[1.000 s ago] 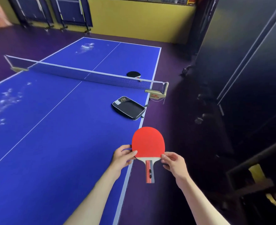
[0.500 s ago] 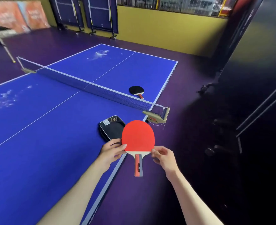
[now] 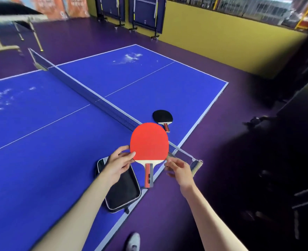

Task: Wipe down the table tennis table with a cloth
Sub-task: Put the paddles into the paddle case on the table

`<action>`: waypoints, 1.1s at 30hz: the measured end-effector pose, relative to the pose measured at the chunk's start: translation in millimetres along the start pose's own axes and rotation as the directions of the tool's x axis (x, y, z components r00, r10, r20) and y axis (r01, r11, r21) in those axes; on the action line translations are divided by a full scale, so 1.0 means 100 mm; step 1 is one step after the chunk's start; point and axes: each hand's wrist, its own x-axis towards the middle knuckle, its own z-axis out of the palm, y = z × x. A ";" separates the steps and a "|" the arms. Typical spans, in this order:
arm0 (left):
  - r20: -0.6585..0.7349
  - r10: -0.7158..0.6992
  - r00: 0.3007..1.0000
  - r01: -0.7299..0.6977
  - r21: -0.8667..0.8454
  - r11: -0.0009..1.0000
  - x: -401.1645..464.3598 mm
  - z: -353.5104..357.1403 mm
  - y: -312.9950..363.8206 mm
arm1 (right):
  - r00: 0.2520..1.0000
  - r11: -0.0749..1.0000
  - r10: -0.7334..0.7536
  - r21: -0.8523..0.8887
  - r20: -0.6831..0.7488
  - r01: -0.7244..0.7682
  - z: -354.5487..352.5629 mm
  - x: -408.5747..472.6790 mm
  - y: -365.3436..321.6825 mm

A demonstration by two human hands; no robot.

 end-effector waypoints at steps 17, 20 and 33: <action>-0.293 -0.075 0.953 0.017 -0.196 0.980 2.59 0.63 0.78 | 0.971 0.957 0.238 -0.166 -0.024 -0.239 -0.12 3.62 -0.30; -0.378 -0.094 0.921 0.002 -0.237 0.972 2.82 0.73 0.75 | 0.963 0.912 0.261 -0.309 -0.065 -0.269 -0.08 4.12 -0.06; -0.568 -0.135 0.812 -0.056 -0.306 0.950 3.22 0.75 0.67 | 0.946 0.638 0.255 -0.701 -0.199 -0.319 0.16 4.91 0.44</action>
